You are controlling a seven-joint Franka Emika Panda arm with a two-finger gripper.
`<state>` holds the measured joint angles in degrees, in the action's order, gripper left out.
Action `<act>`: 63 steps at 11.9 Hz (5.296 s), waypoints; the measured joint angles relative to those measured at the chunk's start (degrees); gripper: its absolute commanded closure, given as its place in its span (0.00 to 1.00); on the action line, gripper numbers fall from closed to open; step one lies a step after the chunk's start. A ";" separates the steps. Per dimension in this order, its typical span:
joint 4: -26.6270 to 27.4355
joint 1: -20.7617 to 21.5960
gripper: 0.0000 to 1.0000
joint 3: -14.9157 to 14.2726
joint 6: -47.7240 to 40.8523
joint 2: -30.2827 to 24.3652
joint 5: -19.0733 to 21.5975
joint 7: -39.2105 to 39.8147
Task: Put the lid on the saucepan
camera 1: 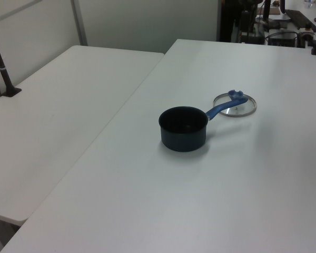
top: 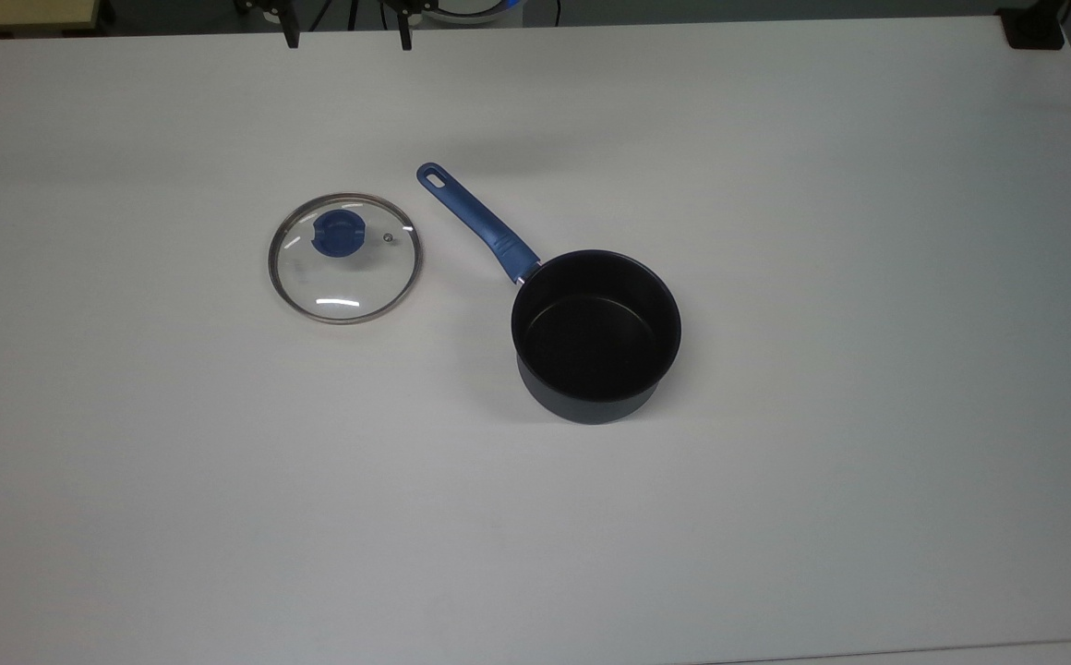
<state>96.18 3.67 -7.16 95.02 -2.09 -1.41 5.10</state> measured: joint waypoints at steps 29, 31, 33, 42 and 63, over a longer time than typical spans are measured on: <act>12.29 -1.05 0.18 -4.26 24.19 18.15 -0.06 7.16; 12.49 -1.05 0.26 -4.26 24.54 18.31 -0.06 7.16; 12.52 -1.05 0.35 -4.26 24.56 18.42 -0.06 7.16; 11.96 -1.15 0.62 -4.26 24.11 17.85 -0.07 7.17; -16.21 20.56 0.61 -7.77 7.99 27.84 0.47 -18.67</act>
<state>79.97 24.23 -14.93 103.00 25.75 -0.94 -13.57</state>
